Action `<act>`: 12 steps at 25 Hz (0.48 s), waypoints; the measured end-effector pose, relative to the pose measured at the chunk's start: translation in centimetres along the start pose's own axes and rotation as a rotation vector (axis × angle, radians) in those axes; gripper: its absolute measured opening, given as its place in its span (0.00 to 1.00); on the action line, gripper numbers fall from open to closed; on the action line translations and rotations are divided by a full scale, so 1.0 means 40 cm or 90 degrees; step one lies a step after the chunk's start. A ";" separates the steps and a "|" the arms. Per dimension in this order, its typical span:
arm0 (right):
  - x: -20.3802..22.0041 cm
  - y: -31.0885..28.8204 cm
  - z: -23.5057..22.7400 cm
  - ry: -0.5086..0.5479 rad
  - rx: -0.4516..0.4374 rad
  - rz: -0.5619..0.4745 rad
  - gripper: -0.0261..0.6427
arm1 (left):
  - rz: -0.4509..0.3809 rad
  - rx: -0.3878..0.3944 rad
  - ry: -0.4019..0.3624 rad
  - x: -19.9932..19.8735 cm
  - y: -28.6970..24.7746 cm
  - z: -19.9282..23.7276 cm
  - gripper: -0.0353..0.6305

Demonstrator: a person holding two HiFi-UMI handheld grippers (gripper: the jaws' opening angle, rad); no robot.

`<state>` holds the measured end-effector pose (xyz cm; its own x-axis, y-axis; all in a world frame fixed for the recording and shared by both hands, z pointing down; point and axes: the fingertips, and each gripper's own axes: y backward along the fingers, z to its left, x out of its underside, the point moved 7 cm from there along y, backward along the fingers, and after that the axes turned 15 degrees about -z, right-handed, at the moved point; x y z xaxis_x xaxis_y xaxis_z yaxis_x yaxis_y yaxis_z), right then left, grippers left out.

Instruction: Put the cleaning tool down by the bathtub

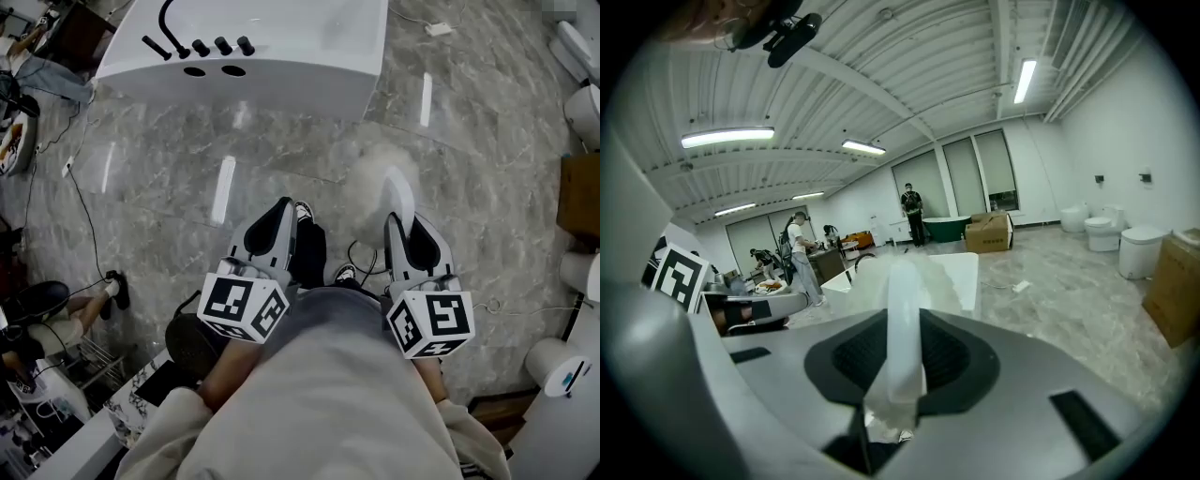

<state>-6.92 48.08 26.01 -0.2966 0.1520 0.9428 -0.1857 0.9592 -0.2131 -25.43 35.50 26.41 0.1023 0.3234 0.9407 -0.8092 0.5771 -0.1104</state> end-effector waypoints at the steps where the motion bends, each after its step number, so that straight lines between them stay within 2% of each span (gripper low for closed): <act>1: -0.005 -0.018 0.003 0.000 0.004 0.000 0.15 | 0.002 0.002 0.002 -0.006 -0.013 0.014 0.07; 12: -0.061 -0.210 0.055 0.019 0.028 -0.003 0.15 | 0.010 0.013 0.005 -0.095 -0.129 0.171 0.07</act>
<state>-6.72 39.13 24.95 -0.2683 0.1551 0.9508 -0.2279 0.9487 -0.2191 -25.59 26.15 25.61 0.0939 0.3379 0.9365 -0.8224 0.5565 -0.1183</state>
